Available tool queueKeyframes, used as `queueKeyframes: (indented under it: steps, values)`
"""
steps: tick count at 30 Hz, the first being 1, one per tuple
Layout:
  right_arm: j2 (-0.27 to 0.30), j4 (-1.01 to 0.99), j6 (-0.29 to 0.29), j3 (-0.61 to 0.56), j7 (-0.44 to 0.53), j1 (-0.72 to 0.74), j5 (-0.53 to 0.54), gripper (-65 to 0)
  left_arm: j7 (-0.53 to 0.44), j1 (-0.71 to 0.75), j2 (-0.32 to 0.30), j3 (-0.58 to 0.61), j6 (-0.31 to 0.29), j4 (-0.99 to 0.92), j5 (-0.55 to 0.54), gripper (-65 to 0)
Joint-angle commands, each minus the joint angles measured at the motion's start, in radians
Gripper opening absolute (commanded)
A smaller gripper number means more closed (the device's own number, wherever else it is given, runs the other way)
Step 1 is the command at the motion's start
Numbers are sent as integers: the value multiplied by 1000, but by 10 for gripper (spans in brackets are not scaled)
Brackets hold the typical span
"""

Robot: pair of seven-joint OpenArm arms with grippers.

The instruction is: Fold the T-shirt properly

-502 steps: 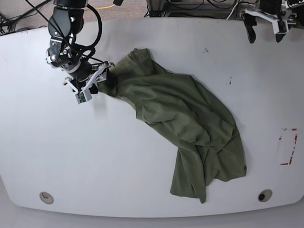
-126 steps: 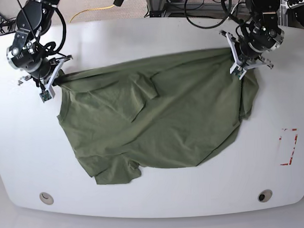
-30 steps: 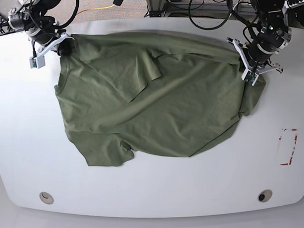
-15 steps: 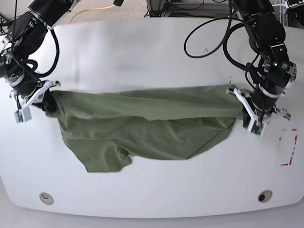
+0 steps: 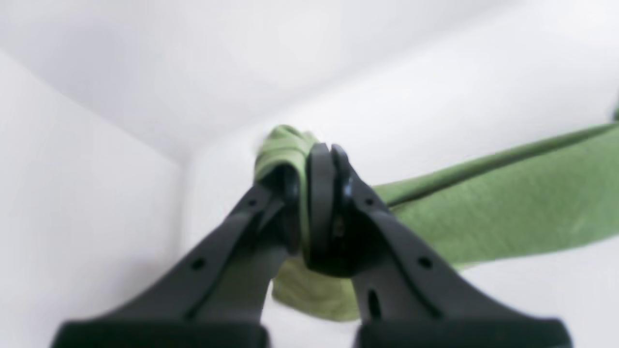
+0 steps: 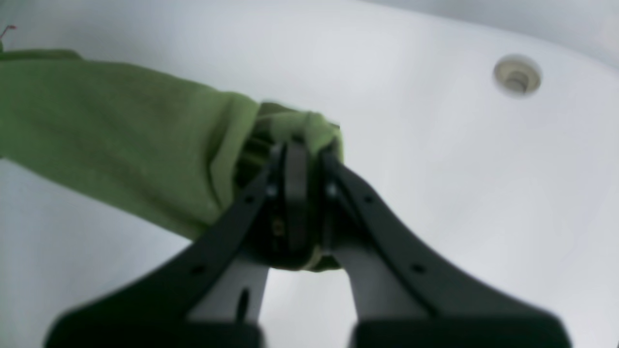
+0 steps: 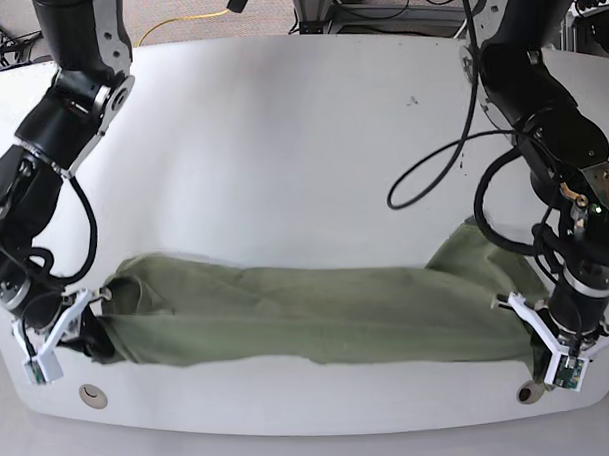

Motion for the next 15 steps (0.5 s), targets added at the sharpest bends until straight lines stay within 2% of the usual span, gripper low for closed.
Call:
queueKeyframes:
  steps: [1,6,9,15]
  values:
    - [39,-43,2,-53,28,142,22,-650,-17,-86,-31,13,5,14,0,-650]
    - [77,-127,2,-151,29,311,22,-650,-15,-197,-39,27,5,14,0,-650]
    - [103,-179,2,-244,39,418,22,-650,-15,-275,-76,32,5,13,0,-650]
    - [172,-191,2,-376,66,566,22,-650,-15,-436,-110,33,5,-39,-3,-650]
